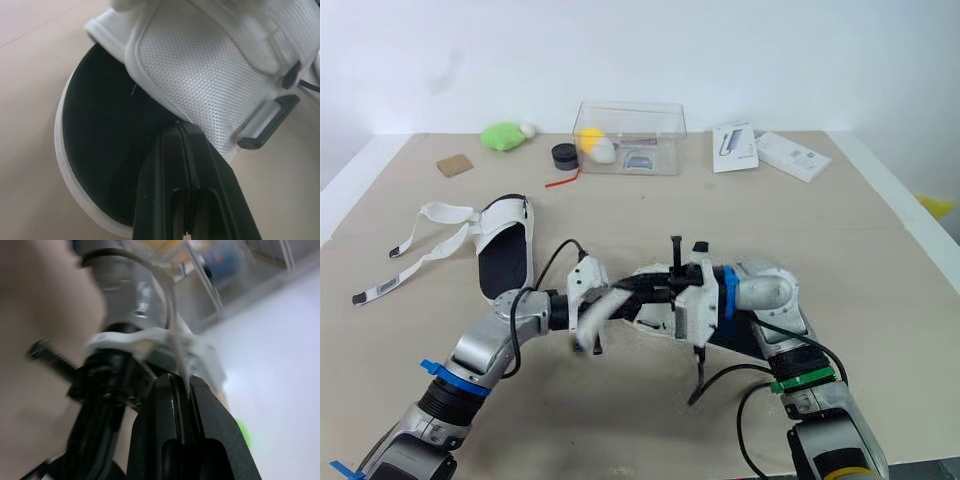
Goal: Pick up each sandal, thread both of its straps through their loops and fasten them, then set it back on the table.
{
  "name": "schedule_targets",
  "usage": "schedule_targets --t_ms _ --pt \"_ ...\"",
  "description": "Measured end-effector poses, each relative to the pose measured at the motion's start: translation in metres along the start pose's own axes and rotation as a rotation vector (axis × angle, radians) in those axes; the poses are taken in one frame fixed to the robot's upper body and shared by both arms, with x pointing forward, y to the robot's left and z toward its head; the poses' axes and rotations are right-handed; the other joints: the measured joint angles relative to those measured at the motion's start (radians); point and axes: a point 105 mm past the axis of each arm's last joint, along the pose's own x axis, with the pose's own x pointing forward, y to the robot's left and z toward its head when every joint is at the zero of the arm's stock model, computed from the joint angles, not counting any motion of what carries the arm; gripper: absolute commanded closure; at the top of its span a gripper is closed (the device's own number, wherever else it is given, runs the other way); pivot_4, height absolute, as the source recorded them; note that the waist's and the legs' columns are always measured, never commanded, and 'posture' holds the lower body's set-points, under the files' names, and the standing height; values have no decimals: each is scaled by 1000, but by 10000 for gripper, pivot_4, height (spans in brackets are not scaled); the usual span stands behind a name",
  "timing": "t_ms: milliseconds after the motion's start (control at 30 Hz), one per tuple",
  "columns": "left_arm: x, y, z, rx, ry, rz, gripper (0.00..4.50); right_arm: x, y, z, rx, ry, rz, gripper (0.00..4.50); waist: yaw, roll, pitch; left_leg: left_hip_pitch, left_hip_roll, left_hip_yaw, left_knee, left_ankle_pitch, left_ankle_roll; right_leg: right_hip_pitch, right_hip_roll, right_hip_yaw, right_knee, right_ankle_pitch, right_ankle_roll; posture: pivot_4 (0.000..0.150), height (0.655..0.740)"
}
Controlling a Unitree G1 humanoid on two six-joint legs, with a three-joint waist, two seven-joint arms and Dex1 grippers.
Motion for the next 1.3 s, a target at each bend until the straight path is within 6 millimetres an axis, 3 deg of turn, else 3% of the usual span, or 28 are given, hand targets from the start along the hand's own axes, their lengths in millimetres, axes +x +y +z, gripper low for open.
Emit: schedule_targets --t_ms 100,200,267,300,333,400,467,500,567,700,833,900,1000,1100,1167,1300 --pt "-1 1 -1 -4 4 10 45000 -3 10 -7 -141 2 85 44377 -5 -1 0 4 1 2 -2 0 0 2 0 2 0 -1 -2 1500 7400" --pt "-1 2 -5 -13 16 20 45000 -6 12 -22 -222 49 155 35100 -10 -2 1 9 1 4 -7 0 0 5 0 5 0 -2 -4 1500 7400" --pt "-2 2 -5 -14 18 22 45000 -8 13 -28 -233 70 171 26045 -11 -3 1 11 0 5 -9 0 0 5 0 5 0 -2 -5 1500 7400" --pt "-2 2 -6 -15 19 22 45000 -9 10 -30 -246 78 156 23256 -12 -3 1 12 0 5 -10 0 0 6 -1 6 0 -2 -6 1500 7400" --pt "-2 2 -5 -14 19 23 45000 -10 5 -33 -260 90 144 17586 -13 -3 1 13 0 6 -11 0 0 6 -1 7 0 -2 -7 1500 7400" --pt "-2 2 -6 -17 23 21 45000 -14 -1 -39 -273 122 156 11965 -15 -4 1 14 0 6 -11 0 0 7 -1 7 0 -2 -7 1500 7400" --pt "-2 2 -6 -17 23 21 45000 -21 -8 -44 -279 157 143 2580 -16 -3 1 14 -1 7 -11 0 0 7 -3 7 0 -1 -7 1500 7400" --pt "-2 2 -6 -17 23 20 45000 -28 -12 -47 -277 187 136 778 -17 -4 1 14 -1 7 -11 0 0 7 -3 7 0 -1 -7 1500 7400" --pt "-2 1 -6 -18 24 20 45000 -48 -19 -50 -270 256 126 778 -19 -4 1 14 -3 7 -12 0 0 7 -4 8 0 -2 -7 1500 7400" --pt "-2 1 -7 -20 23 21 45000 -68 -23 -53 -213 334 104 778 -21 -4 1 15 -4 6 -13 0 0 7 -5 8 0 -2 -7 1500 7400" --pt "-3 1 -7 -20 24 21 45000 -82 -25 -54 22 411 -7 778 -22 -3 0 15 -4 5 -13 -1 2 9 -6 8 0 -3 -7 1500 7400" --pt "-2 0 -7 -23 21 17 45000 -83 -26 -49 326 403 -120 778 -21 -4 0 13 -4 2 -13 -1 2 9 -9 7 1 -3 -7 1500 7400" --pt "-2 -1 -7 -21 20 13 45000 -77 -39 -22 915 263 -293 778 -19 0 0 10 -4 -1 -13 -1 2 8 -13 0 1 -3 -5 1500 7400" --pt "-2 -1 -8 -24 22 10 45000 -61 -45 15 1255 138 -257 778 -19 -2 -1 10 -4 -6 -13 -1 1 9 -14 -6 0 -7 -11 1500 7400" --pt "0 -1 -8 -27 22 6 45000 -45 -31 39 1467 84 -178 778 -16 -6 -3 9 -4 -9 -13 -1 1 9 -13 -9 0 -13 -5 1500 7400" --pt "0 -2 -7 -26 20 4 45000 -36 10 52 1647 172 -97 778 -15 -6 -3 7 -5 -9 -13 -2 1 8 -12 -9 0 -14 -3 1500 7400"
